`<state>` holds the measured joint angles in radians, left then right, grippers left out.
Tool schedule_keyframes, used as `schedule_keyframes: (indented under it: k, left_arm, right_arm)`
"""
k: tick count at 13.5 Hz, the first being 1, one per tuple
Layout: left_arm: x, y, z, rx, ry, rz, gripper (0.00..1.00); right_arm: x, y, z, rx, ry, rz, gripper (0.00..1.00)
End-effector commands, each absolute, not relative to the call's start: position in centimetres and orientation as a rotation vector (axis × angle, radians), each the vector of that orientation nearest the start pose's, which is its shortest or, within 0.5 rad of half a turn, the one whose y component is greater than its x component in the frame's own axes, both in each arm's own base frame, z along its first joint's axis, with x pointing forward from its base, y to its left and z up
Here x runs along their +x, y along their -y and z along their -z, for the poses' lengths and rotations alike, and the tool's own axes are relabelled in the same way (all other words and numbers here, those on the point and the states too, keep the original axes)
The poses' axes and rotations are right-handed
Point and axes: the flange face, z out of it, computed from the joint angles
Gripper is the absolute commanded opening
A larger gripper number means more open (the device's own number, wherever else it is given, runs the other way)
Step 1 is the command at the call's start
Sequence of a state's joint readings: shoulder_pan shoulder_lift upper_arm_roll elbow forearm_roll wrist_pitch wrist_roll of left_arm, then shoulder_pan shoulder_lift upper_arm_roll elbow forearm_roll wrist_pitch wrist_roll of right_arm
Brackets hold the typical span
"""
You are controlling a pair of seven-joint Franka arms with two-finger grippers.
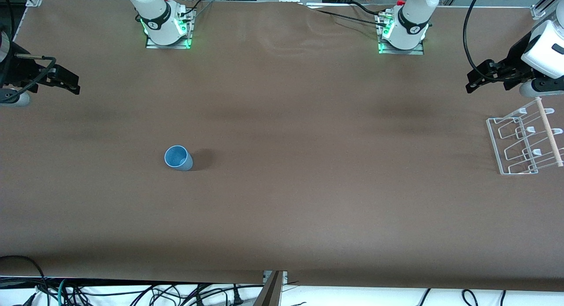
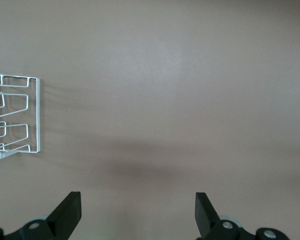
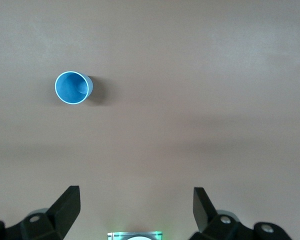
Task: Transfer cup to left arm and place on rack
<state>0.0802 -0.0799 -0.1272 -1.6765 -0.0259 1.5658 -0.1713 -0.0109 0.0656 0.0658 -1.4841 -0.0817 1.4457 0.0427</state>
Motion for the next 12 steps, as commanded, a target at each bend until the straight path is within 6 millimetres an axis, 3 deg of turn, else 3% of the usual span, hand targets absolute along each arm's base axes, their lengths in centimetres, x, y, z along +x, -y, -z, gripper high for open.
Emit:
schedule_keyframes:
  k: [1, 12]
  left_arm:
    - [52.8, 3.25, -62.33, -3.157, 0.209, -0.061, 1.0]
    - [52.82, 3.25, -62.41, -3.158, 0.211, -0.057, 1.0]
  right_arm:
    - [55.77, -2.01, -62.08, -3.21, -0.014, -0.166, 1.0]
    - [55.9, -2.68, -62.19, -3.212, 0.019, -0.143, 1.0]
